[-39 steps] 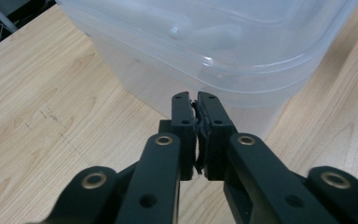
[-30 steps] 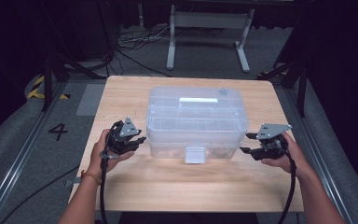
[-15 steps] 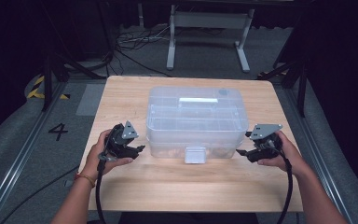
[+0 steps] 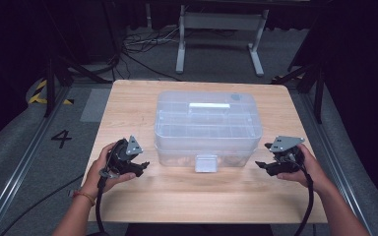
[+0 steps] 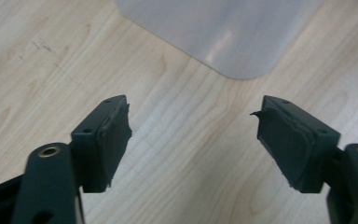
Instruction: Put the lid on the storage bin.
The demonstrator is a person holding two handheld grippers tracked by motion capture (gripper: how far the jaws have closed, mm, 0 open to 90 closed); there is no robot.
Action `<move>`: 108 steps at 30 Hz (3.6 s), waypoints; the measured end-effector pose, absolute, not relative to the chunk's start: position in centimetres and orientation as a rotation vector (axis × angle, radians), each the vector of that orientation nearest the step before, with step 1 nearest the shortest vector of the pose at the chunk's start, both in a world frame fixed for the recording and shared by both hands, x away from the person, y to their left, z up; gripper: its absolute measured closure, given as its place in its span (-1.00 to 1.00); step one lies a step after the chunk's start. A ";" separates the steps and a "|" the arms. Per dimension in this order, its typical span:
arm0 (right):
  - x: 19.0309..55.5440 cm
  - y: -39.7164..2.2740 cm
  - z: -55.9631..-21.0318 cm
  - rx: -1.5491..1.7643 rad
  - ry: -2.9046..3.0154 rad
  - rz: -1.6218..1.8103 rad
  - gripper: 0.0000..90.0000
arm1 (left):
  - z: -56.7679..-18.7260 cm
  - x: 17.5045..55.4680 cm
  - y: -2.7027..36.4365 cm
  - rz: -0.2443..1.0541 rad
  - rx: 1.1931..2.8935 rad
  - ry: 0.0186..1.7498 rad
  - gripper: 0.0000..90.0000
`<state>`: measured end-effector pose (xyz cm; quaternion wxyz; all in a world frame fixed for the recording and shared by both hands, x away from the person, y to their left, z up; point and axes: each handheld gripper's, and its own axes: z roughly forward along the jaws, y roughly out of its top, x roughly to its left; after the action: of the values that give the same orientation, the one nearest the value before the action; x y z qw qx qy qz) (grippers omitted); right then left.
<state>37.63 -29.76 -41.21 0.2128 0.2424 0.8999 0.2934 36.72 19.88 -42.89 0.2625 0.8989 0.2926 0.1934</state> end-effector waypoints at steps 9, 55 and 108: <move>37.0 -31.5 -42.3 0.743 2.464 0.816 -0.37 | -43.6 35.1 20.2 0.542 2.455 0.741 -0.44; 32.4 -41.9 -48.7 1.241 2.259 0.998 -0.47 | -48.3 31.9 26.8 0.382 2.207 1.010 -0.67; 32.4 -41.9 -48.9 1.251 2.242 1.000 -0.55 | -48.3 32.1 26.6 0.406 2.174 1.097 -0.70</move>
<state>32.43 -41.93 -48.92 0.1920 0.4455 0.7987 0.3561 32.05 26.56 -48.34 0.3302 0.8312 0.4194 0.1553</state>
